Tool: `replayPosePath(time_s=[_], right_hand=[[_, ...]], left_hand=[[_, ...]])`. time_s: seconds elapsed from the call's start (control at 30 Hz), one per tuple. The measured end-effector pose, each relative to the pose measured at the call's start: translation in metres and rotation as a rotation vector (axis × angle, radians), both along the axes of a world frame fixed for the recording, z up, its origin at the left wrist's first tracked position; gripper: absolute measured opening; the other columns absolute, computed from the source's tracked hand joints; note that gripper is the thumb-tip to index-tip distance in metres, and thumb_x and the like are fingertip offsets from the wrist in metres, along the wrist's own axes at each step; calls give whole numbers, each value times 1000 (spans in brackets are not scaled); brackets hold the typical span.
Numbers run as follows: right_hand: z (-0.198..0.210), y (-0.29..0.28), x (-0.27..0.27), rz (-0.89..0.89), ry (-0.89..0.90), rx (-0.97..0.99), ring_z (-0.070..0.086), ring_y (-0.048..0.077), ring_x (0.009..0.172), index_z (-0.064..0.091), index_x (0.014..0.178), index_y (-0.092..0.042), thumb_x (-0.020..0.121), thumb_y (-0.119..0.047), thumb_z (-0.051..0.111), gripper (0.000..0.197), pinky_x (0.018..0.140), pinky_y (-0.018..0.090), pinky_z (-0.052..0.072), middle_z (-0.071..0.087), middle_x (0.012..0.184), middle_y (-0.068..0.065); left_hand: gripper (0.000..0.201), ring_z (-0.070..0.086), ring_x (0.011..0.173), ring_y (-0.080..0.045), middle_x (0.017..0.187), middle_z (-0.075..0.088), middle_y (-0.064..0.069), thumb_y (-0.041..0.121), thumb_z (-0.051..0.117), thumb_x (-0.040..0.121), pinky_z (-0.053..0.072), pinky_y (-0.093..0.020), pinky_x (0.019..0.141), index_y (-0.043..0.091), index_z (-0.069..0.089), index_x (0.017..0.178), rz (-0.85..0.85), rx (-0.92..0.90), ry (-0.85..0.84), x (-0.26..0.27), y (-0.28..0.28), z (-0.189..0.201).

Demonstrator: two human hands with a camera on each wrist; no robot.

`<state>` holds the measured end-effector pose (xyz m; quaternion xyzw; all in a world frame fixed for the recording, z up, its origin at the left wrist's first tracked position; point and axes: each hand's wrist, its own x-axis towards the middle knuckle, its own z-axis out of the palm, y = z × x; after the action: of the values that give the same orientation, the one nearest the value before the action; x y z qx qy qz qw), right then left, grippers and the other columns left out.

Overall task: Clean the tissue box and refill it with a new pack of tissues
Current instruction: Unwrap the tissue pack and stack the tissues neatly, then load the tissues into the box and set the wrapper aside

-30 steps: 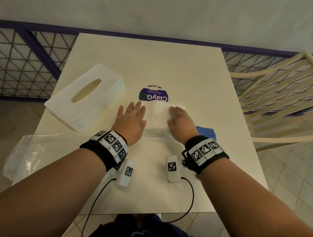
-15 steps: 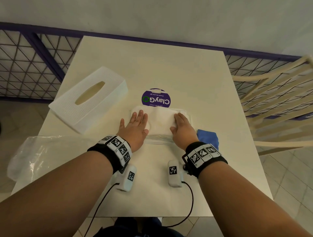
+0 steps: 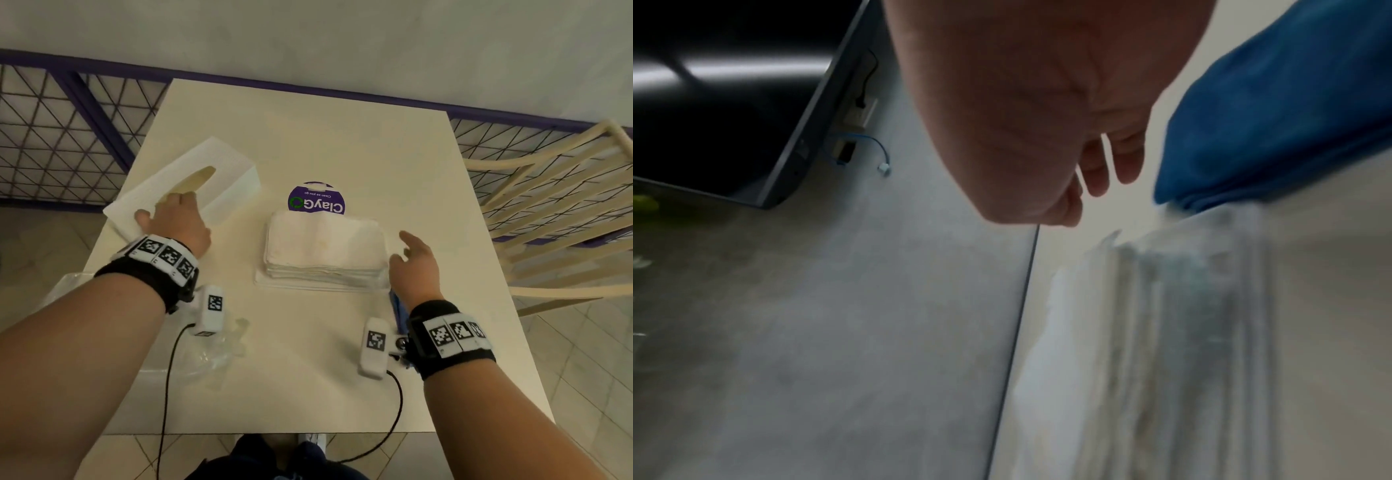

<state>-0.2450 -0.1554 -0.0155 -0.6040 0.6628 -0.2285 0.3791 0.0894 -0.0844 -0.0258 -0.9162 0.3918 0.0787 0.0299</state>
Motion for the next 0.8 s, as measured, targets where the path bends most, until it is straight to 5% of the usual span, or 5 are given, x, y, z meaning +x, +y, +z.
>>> replayPosePath(time_s=[0.17,0.27,0.43,0.6,0.8], right_hand=[[-10,23,-24,-35,100,35,52,30,114,52,129,-5,89,0,43,40,92,27,41,52,131,17],[-9,27,-31,-32,111,31,51,31,93,56,114,4,89,3,42,28,76,25,36,57,118,23],[-6,25,-35,-55,59,48,49,28,123,49,133,-9,91,-2,43,44,97,25,36,53,134,12],[5,14,-33,-126,-37,-5,56,23,114,50,131,-20,92,-8,44,41,97,31,45,52,137,4],[16,1,-16,-132,-181,-86,50,19,123,51,132,-16,98,-22,41,35,104,32,39,54,135,3]], left_hand=[[60,40,122,-34,135,45,-14,27,64,82,26,-49,99,16,38,135,16,-45,-25,19,5,-5],[58,41,118,-37,127,46,-17,33,70,79,28,-49,99,12,46,127,59,-5,-42,23,7,-2],[56,46,112,-40,126,39,-19,30,72,79,30,-50,102,10,48,125,107,-59,24,10,10,11],[50,42,109,-41,131,37,-14,23,67,84,32,-45,102,15,47,129,-180,-357,87,-34,5,60],[59,40,111,-29,130,40,-2,29,68,84,29,-37,103,26,43,137,-517,-319,242,-118,3,70]])
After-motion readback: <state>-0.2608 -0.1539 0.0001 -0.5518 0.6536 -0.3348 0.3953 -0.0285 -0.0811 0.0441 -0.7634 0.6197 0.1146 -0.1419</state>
